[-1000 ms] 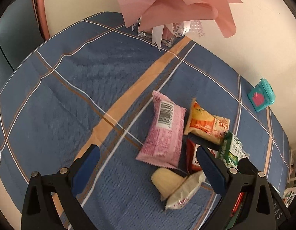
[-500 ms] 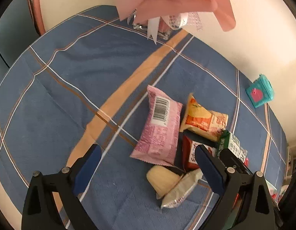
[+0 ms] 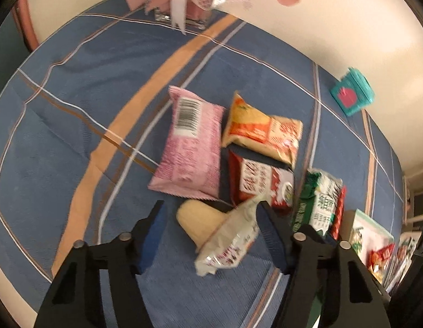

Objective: Organize snacks
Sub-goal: 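Grasp the green biscuit packet with right tool while left tool grasps the silver-white packet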

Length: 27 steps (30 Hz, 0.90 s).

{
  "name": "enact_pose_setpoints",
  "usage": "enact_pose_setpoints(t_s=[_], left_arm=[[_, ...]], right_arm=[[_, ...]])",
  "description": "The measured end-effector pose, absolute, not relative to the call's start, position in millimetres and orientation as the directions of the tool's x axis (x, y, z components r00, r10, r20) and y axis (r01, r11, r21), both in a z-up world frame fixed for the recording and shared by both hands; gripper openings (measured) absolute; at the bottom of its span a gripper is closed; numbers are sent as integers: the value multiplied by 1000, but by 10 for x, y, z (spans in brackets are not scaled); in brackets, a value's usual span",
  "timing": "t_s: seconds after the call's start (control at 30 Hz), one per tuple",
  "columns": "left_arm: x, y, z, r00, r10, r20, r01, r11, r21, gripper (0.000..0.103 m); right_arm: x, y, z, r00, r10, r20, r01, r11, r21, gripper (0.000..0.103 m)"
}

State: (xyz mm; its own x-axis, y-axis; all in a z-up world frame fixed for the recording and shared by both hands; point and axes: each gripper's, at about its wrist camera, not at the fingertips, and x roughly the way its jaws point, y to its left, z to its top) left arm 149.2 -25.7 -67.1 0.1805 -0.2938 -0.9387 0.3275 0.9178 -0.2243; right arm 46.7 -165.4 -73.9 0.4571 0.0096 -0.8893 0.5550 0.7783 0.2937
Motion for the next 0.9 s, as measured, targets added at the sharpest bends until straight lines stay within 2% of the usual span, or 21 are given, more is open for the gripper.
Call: enact_pose_setpoints(t_s=[0.13,0.37,0.47,0.9], left_arm=[[1402,-322,-695,142,-321,-937,362,897,-252,58],[1253,-504,-703,180,-232,-956,445,886,-131,55],[1183,-564,-685,193,-203,-960,476,875,-89,48],[1094,-617,-584,79,-350,-933,518,815,-262,42]], right_arm=[[331,-1637,-779,433,17,-901,567,772,287,42],[163,-1572,-821,397,30,-917,576,770,275,42],[87,-1538,-838,385,37,-922,577,770,272,42],[-156,-1571,-861,365,57,-929,603,746,282,42]])
